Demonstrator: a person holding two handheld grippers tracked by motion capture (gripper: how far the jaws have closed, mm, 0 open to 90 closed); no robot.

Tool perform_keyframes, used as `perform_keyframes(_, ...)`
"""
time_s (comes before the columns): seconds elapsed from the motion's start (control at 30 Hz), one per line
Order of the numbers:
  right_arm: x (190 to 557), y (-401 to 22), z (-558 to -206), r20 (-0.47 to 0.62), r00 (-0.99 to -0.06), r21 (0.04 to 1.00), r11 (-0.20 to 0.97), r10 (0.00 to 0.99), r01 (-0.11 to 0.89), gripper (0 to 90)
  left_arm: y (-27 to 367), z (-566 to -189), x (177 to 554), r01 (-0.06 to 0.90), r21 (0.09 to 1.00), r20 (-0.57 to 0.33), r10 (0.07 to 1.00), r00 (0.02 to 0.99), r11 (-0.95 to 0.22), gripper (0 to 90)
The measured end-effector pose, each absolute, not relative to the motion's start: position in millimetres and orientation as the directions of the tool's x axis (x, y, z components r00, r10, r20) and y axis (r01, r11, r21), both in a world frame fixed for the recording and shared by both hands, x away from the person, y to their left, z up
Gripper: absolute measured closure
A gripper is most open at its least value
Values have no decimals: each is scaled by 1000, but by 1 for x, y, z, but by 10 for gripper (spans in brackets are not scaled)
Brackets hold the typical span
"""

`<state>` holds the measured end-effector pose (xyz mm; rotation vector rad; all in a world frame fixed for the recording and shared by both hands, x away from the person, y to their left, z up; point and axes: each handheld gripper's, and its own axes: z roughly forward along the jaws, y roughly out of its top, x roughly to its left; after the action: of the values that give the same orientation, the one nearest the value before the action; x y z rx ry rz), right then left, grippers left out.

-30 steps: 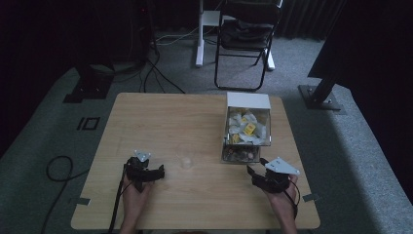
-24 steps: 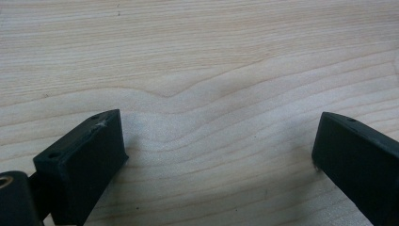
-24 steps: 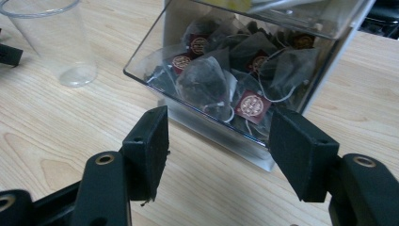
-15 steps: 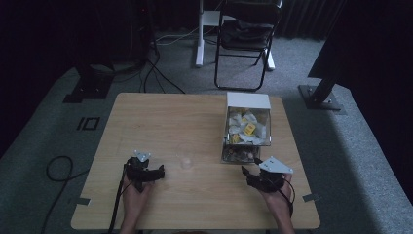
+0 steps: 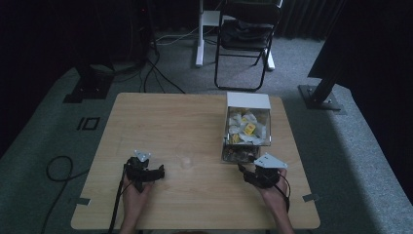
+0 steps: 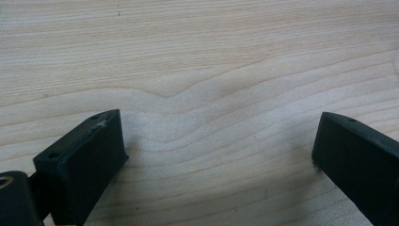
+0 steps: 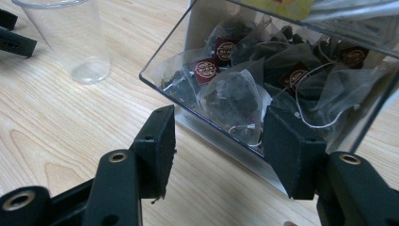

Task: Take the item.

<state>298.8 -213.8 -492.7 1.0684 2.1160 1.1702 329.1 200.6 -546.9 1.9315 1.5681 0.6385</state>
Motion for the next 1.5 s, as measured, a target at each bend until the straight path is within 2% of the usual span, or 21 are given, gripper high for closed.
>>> perform_keyframes(0.33, 309, -209, -497, -28, -592, 843, 337, 806, 420, 461, 201, -547, 329, 710, 687, 13, 980, 200, -154, 36)
perform_keyframes(0.6, 308, -214, -493, -17, -623, 838, 352, 782, 418, 557, 201, -547, 329, 710, 687, 13, 980, 200, -155, 36)
perform_keyframes(1.37, 293, -219, -488, -9, -667, 830, 378, 745, 411, 656, 201, -547, 329, 710, 687, 13, 980, 200, -154, 36)
perform_keyframes(1.43, 292, -219, -488, -10, -664, 836, 370, 748, 405, 654, 201, -547, 329, 710, 687, 13, 980, 201, -155, 36)
perform_keyframes(1.5, 292, -218, -487, -17, -651, 841, 363, 759, 401, 575, 201, -547, 329, 710, 687, 13, 980, 200, -154, 36)
